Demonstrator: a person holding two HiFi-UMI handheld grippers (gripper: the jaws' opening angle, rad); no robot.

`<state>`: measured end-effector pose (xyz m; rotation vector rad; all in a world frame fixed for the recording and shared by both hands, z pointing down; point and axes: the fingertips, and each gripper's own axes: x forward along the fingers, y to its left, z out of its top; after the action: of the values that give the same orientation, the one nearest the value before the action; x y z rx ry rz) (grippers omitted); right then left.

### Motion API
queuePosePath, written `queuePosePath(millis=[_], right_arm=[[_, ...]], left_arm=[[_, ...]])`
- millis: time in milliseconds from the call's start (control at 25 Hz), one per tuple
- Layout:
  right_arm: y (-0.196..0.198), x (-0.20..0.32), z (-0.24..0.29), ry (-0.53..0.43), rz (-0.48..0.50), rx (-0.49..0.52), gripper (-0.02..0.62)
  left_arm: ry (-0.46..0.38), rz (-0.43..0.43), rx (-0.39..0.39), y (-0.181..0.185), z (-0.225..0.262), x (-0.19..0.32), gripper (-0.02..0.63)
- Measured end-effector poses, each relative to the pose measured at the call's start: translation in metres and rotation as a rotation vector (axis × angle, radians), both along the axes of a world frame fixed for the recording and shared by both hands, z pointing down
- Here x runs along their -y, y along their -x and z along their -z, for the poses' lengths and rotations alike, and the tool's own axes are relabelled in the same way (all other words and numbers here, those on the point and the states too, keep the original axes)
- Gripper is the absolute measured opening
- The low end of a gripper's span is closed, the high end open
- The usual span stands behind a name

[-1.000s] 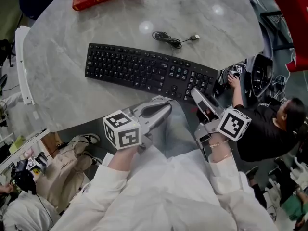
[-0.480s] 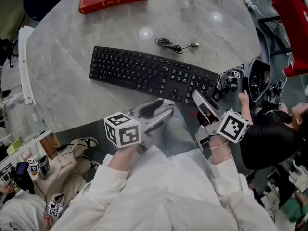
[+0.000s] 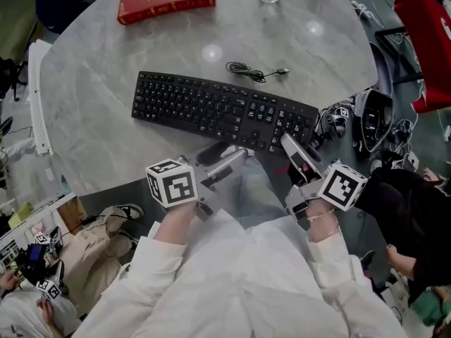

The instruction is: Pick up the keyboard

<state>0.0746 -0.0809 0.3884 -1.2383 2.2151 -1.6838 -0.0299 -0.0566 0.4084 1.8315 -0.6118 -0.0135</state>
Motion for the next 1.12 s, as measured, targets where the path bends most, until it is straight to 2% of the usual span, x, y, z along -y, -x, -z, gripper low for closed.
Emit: queuePosePath(millis=[360,760,1120], right_arm=[[-0.001,0.0,0.001,-0.002,0.001,0.0,0.132],[0.0,0.0,-0.004,0.009,0.002,0.003,0.13],[-0.002,-0.002,-0.013,0.025,0.003,0.014,0.13]], left_arm=[[0.013,0.121,-0.019,0.02,-0.006,0.019,0.321],[0.019,0.188,-0.04,0.029,-0.008,0.041,0.319],[0.105,0.322,-0.105,0.04,-0.018,0.048,0.318]])
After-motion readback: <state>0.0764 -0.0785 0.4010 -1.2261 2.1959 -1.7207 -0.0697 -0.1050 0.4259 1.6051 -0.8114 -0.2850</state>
